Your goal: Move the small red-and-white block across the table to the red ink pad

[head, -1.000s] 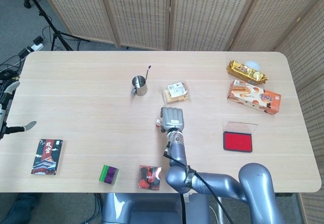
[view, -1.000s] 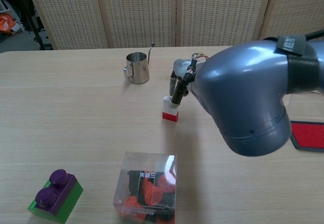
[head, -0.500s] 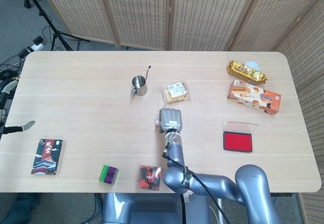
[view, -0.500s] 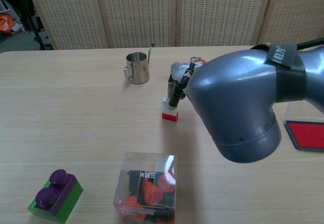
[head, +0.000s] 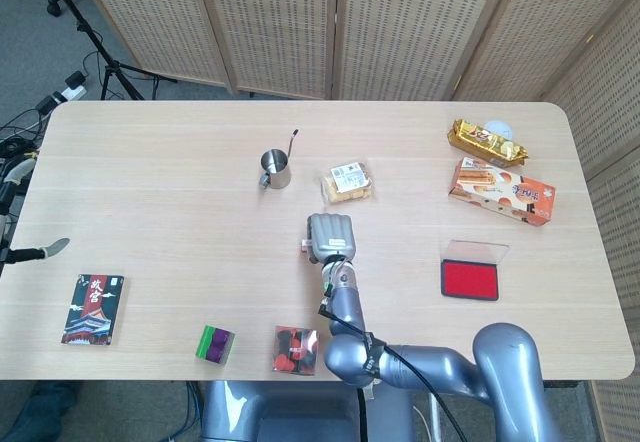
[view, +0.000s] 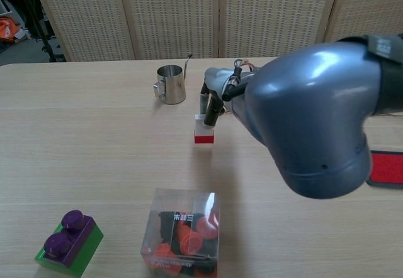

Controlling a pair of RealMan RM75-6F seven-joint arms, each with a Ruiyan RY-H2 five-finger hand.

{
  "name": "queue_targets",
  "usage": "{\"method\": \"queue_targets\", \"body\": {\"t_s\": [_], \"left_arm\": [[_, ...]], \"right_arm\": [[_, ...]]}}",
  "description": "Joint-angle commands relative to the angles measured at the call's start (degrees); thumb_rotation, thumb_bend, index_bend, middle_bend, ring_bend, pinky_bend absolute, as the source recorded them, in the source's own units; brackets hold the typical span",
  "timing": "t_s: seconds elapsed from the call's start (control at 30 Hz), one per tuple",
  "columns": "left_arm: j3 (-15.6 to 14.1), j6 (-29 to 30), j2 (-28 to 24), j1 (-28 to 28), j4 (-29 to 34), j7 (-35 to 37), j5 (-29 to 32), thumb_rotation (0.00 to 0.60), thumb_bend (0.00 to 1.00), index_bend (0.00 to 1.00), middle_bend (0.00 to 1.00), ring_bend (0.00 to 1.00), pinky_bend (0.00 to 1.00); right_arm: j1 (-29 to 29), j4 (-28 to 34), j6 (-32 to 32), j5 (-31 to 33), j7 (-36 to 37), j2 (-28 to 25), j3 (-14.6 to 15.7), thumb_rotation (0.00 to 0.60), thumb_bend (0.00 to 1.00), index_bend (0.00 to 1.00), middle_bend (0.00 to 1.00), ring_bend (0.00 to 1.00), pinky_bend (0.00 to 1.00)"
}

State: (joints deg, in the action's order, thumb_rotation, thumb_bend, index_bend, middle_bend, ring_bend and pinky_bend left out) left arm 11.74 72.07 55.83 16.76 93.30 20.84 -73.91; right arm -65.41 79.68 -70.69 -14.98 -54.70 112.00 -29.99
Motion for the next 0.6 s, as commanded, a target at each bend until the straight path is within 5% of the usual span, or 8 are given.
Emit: {"method": "queue_targets", "body": {"t_s": [0.03,0.33,0.6], "left_arm": [[-0.1,-0.1,0.2,0.1,0.1,-0.6,0.0,0.6,0.0,0.0,0.0,0.0,0.0],[-0.8,-0.2,1.1,0.5,1.2,-4.2,-0.8,0.6,0.0,0.0,0.0,0.0,0.0],[-1.4,0.6,2.5,0.7,2.7,-8.4,-1.3,0.6,0.0,0.0,0.0,0.0,0.0]], "right_arm": [[3.1,10.5,-2.6,-2.8,-1.6,-7.4,1.7,0.6,0.58,0.59,0.92,0.99,1.0],[14.1,31.6,-4.1,-5.7,-0.2,-29.1,7.3,0.6,0.65,0.6,0.92,0.99,1.0],[25.7,36.3,4.8,-12.7,13.7,-45.2,13.9,0.6,0.65,0.6,0.92,0.99,1.0]]}}
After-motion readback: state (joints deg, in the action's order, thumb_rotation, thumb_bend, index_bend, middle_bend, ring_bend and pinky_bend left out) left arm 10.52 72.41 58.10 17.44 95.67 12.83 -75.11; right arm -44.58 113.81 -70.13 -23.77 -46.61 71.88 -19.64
